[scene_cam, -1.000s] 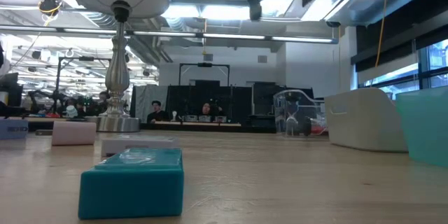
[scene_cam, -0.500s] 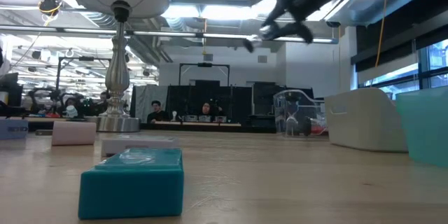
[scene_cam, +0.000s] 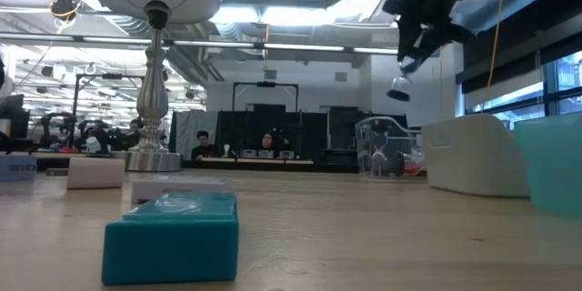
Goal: Pick & Place Office items
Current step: Put the blue hourglass into the transparent bin, then put the pink charger adapter into the white bin
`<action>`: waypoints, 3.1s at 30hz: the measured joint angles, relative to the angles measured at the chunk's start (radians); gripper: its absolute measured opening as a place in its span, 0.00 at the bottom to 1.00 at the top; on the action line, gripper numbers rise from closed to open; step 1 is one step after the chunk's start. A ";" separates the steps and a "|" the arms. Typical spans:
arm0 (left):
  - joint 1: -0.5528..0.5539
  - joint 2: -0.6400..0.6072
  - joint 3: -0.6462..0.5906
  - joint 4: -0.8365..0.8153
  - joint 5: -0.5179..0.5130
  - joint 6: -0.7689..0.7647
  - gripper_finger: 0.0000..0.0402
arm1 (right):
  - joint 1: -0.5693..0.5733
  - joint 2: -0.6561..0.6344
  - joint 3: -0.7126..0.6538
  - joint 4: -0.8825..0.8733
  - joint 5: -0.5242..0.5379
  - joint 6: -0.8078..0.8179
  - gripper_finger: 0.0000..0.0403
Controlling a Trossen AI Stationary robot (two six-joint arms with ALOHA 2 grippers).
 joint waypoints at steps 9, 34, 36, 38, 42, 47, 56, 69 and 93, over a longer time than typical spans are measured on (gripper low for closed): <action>-0.004 0.000 0.000 0.000 0.000 0.001 0.65 | 0.054 0.117 0.000 -0.045 0.089 -0.022 0.54; -0.010 0.000 0.000 -0.023 -0.007 0.004 0.65 | 0.060 0.390 0.000 0.040 0.205 -0.135 0.54; -0.010 0.000 0.000 -0.023 -0.007 0.004 0.65 | 0.059 0.390 0.000 0.048 0.205 -0.146 0.54; -0.010 0.000 0.000 -0.023 -0.007 0.004 0.65 | 0.056 0.390 0.000 0.051 0.206 -0.153 0.54; -0.011 0.000 0.000 -0.023 -0.009 0.004 0.65 | 0.052 0.385 -0.042 0.089 0.211 -0.133 0.54; -0.018 0.000 0.000 -0.023 -0.009 0.004 0.65 | 0.053 0.384 -0.102 0.120 0.178 -0.092 0.54; -0.008 0.000 0.000 -0.023 -0.008 0.003 0.65 | 0.061 0.385 -0.132 0.225 0.151 -0.077 0.54; -0.008 0.000 0.000 -0.023 -0.005 0.003 0.65 | 0.062 0.385 -0.137 0.253 0.141 -0.074 0.57; -0.037 0.000 0.000 -0.028 0.274 -0.213 0.65 | 0.062 0.106 -0.135 0.192 0.131 -0.050 0.77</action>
